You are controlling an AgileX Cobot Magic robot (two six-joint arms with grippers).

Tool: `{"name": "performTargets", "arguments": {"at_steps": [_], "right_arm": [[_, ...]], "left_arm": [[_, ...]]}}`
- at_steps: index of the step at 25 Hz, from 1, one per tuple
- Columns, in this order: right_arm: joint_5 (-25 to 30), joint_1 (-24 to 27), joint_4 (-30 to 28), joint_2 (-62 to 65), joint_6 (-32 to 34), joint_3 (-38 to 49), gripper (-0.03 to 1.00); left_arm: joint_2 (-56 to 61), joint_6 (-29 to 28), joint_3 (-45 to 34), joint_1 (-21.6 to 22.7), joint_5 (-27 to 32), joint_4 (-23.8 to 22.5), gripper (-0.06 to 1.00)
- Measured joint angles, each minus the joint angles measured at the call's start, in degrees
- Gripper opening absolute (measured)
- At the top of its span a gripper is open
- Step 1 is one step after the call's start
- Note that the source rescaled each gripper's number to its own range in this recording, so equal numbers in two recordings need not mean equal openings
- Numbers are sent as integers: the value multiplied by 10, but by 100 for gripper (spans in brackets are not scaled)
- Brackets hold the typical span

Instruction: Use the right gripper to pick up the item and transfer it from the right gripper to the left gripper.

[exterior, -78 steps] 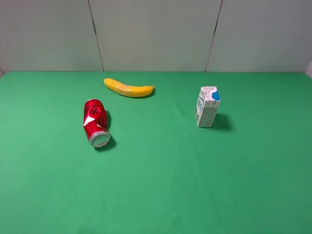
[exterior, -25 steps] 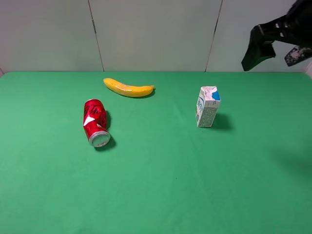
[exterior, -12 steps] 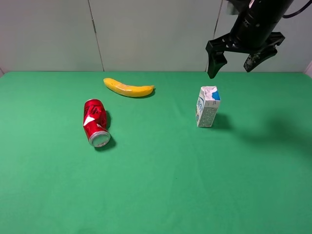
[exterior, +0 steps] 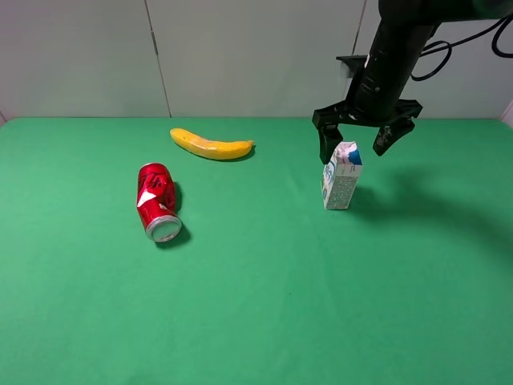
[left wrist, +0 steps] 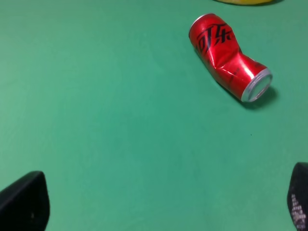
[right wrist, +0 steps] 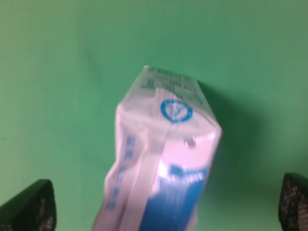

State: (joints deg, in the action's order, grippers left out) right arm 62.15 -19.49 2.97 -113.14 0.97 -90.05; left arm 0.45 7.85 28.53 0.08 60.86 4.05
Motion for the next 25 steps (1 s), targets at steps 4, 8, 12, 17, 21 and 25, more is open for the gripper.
{"name": "performTargets", "arguments": {"at_steps": [4, 8, 12, 17, 21, 25], "right_arm": [[-12, 0, 0, -27, 0, 0, 100], [-17, 0, 1, -38, 0, 0, 100], [-23, 0, 1, -40, 0, -1, 100], [-25, 0, 1, -40, 0, -1, 71], [-26, 0, 2, -40, 0, -1, 14], [-25, 0, 3, -40, 0, -1, 1]], "left_arm": [[0, 0, 0, 0, 0, 0, 97], [0, 0, 0, 0, 0, 0, 97], [0, 0, 0, 0, 0, 0, 97], [0, 0, 0, 0, 0, 0, 97], [0, 0, 0, 0, 0, 0, 97], [0, 0, 0, 0, 0, 0, 97]]}}
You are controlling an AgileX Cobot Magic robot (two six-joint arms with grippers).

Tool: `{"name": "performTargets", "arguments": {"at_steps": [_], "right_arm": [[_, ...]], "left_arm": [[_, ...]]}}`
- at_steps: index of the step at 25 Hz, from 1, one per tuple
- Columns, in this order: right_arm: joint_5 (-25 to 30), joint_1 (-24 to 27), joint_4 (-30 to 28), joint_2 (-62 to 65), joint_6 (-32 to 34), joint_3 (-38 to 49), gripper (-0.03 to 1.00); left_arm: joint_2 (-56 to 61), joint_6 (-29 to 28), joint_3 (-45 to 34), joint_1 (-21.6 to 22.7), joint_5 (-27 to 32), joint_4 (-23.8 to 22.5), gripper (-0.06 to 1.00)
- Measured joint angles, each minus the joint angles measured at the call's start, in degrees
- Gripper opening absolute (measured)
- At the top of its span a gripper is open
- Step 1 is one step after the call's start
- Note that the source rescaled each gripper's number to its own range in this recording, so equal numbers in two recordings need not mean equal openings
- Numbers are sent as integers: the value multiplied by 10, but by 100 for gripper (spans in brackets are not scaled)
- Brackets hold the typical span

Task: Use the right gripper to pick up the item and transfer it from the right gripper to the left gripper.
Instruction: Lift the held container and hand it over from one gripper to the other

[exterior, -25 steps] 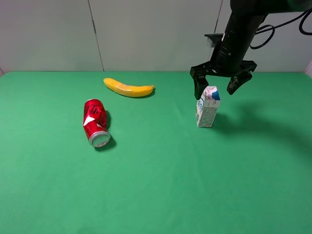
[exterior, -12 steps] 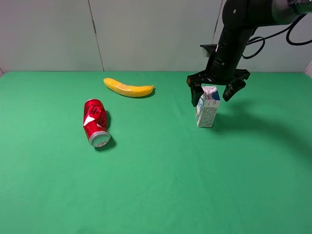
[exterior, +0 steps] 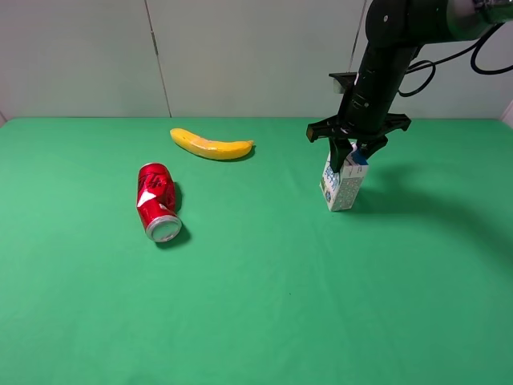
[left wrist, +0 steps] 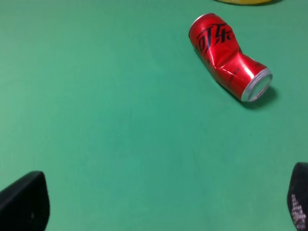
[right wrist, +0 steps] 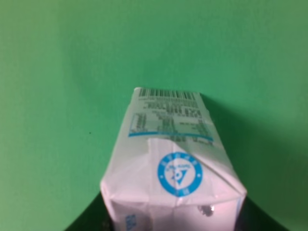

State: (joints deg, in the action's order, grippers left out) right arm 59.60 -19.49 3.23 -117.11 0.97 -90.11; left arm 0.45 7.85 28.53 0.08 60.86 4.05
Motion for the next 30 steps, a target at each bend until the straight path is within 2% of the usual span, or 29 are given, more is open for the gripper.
{"name": "performTargets", "arguments": {"at_steps": [13, 22, 27, 30], "right_arm": [[2, 0, -1, 8, 0, 0, 1], [15, 0, 12, 104, 0, -4, 1], [32, 0, 37, 149, 0, -4, 1], [61, 0, 64, 169, 0, -4, 0]], "left_arm": [[0, 0, 0, 0, 0, 0, 97], [0, 0, 0, 0, 0, 0, 97], [0, 0, 0, 0, 0, 0, 97], [0, 0, 0, 0, 0, 0, 97]]}}
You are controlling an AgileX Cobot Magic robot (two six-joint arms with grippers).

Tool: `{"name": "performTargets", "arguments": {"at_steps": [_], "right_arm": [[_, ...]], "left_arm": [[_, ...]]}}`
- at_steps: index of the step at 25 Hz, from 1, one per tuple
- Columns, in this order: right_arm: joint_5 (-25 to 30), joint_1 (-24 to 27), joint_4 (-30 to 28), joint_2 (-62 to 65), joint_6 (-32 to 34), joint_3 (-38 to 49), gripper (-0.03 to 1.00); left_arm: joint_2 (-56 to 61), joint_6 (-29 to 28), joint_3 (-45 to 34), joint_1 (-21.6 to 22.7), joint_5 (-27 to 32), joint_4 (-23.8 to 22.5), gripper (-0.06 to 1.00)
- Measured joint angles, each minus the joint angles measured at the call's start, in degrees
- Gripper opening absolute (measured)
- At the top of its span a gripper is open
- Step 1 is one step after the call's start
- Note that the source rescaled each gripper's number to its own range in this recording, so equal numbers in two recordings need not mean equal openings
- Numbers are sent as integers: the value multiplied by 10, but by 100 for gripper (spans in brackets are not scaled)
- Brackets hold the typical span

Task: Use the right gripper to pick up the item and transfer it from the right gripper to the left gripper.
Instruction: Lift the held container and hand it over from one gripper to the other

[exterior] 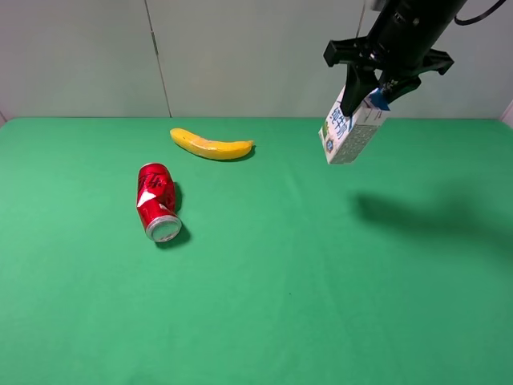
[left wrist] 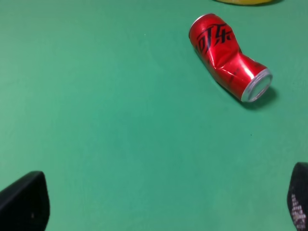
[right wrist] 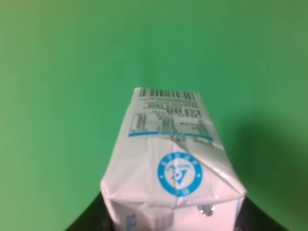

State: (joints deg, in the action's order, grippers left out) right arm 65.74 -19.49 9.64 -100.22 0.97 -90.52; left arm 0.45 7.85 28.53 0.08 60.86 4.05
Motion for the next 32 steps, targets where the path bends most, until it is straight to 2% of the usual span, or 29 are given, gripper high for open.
{"name": "performTargets", "arguments": {"at_steps": [3, 11, 20, 26, 32], "right_arm": [[23, 0, 27, 14, -10, 0, 0], [27, -13, 65, 26, -49, 0, 0], [28, -117, 64, 32, -72, 4, 0], [29, -178, 43, 32, -77, 4, 0], [22, -231, 42, 32, -118, 4, 0]], "left_arm": [[0, 0, 0, 0, 0, 0, 97], [0, 0, 0, 0, 0, 0, 97], [0, 0, 0, 0, 0, 0, 97], [0, 0, 0, 0, 0, 0, 97], [0, 0, 0, 0, 0, 1, 97]]}}
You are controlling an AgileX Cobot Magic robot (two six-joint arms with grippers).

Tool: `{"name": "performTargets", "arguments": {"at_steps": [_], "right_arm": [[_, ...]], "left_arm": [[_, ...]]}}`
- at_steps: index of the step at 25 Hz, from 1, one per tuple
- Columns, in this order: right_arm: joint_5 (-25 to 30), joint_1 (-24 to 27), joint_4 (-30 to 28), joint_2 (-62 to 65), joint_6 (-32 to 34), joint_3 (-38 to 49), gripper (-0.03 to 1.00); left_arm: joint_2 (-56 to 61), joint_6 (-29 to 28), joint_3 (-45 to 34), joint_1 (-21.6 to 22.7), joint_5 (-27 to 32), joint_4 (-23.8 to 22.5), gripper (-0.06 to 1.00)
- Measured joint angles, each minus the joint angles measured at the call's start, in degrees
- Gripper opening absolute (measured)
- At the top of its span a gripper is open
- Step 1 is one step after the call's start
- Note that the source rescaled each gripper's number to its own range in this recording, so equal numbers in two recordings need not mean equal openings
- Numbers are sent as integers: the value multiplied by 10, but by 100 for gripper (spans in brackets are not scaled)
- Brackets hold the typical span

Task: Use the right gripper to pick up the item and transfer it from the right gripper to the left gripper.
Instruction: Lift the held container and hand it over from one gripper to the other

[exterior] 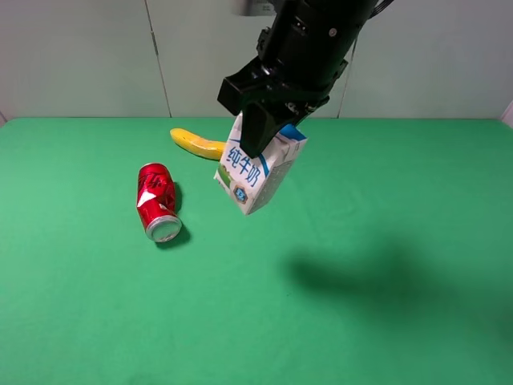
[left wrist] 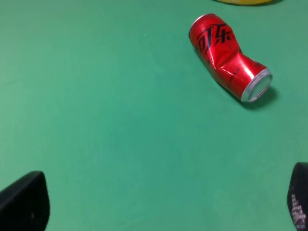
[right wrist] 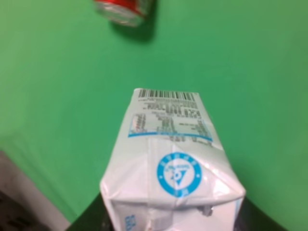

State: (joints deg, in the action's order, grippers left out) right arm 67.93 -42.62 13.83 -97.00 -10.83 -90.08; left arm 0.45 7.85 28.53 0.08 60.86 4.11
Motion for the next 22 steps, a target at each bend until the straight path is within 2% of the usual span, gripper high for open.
{"name": "performTargets", "arguments": {"at_steps": [3, 8, 15, 22], "right_arm": [[-19, -27, 1, 0, -25, 0, 0], [-31, -35, 44, 0, -71, 0, 0], [-30, -35, 176, 0, -164, 0, 0], [-26, -35, 204, 0, -199, 0, 0]], "left_arm": [[0, 0, 0, 0, 0, 22, 97], [-3, 6, 0, 0, -2, 106, 97], [-76, 77, 0, 0, -6, 178, 97], [-185, 158, 0, 0, -2, 236, 97]]}}
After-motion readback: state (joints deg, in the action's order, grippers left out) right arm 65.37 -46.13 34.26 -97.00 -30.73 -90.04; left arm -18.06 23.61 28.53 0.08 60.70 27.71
